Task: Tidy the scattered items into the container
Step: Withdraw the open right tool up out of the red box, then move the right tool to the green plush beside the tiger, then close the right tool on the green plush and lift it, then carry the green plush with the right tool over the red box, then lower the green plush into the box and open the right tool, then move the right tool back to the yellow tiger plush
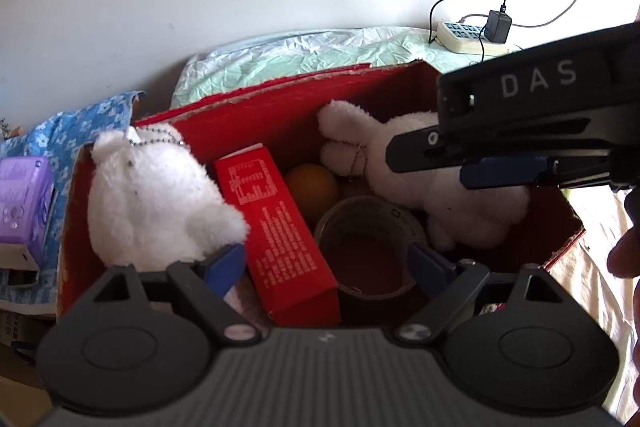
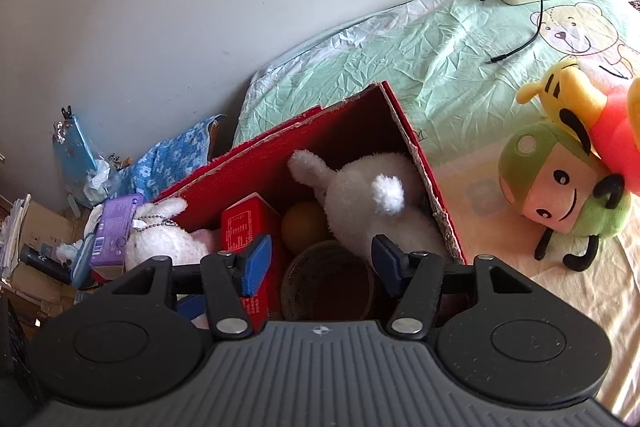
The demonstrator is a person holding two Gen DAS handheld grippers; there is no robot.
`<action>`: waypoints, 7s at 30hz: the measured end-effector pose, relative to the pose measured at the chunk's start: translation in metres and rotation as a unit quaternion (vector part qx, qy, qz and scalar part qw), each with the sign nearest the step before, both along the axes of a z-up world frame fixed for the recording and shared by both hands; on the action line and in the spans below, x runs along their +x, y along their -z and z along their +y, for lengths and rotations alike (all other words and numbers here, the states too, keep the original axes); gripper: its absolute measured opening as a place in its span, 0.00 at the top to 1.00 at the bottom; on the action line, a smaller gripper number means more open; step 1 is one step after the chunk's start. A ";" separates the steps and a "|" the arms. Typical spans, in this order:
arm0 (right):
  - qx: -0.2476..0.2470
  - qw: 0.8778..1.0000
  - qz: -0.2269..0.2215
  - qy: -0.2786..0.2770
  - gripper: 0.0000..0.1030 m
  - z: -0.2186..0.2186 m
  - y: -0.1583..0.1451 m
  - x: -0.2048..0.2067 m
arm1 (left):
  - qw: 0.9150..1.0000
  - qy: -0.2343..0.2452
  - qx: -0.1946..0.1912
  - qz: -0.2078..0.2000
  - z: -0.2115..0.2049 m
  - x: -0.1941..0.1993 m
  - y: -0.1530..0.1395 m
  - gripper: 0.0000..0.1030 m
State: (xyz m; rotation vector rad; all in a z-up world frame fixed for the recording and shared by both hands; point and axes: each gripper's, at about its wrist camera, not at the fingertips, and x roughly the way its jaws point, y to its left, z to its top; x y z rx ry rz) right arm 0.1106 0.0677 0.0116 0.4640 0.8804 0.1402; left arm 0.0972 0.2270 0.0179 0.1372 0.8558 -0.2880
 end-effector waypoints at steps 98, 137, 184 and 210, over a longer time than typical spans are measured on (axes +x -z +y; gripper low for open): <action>0.163 0.976 0.065 -0.131 0.40 -0.250 0.100 -0.002 | 0.986 0.144 -0.049 0.066 -0.232 -0.037 0.075 0.27; 0.267 0.951 -0.137 -0.075 0.45 -0.134 -0.014 -0.045 | 0.983 0.092 -0.048 -0.149 -0.108 -0.077 -0.060 0.26; -0.034 0.994 -0.057 -0.084 0.68 -0.009 0.002 -0.019 | 0.996 0.074 -0.049 -0.016 -0.011 -0.003 0.007 0.12; 0.031 0.990 -0.101 -0.098 0.61 -0.070 -0.009 -0.076 | 0.999 -0.030 0.014 -0.030 -0.052 -0.038 -0.026 0.10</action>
